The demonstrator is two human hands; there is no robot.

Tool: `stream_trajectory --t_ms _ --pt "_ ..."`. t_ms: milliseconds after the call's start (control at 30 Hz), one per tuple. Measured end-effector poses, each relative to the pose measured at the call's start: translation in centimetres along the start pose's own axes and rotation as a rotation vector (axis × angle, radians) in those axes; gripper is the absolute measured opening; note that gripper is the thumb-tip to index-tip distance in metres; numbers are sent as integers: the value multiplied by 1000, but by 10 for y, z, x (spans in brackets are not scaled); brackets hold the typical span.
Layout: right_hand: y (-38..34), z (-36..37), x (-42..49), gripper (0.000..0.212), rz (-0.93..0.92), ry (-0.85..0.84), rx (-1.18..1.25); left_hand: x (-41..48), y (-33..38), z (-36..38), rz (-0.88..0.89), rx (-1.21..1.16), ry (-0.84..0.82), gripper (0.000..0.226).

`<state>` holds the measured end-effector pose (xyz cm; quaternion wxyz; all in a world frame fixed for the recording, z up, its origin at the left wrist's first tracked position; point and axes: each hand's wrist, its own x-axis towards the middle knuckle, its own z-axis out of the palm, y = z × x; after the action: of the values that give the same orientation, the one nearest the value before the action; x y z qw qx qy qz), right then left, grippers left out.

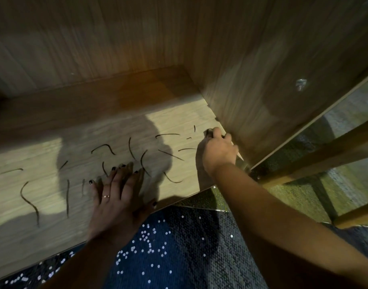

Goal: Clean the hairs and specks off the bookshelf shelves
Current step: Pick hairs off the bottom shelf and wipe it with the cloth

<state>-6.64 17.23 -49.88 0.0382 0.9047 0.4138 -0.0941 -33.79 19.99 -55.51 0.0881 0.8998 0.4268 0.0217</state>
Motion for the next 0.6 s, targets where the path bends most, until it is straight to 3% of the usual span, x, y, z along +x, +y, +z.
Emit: stream_trajectory --t_ms 167,367,600 --pt "19 14 -50 44 -111 -33 -51 -3 1 -4 11 0 0 86" --pt "22 14 -66 42 -98 -80 -86 -5 4 -9 -36 -43 -23 91" --pt "24 19 -65 41 -111 -89 -93 -8 -6 -16 -64 -115 76 94"
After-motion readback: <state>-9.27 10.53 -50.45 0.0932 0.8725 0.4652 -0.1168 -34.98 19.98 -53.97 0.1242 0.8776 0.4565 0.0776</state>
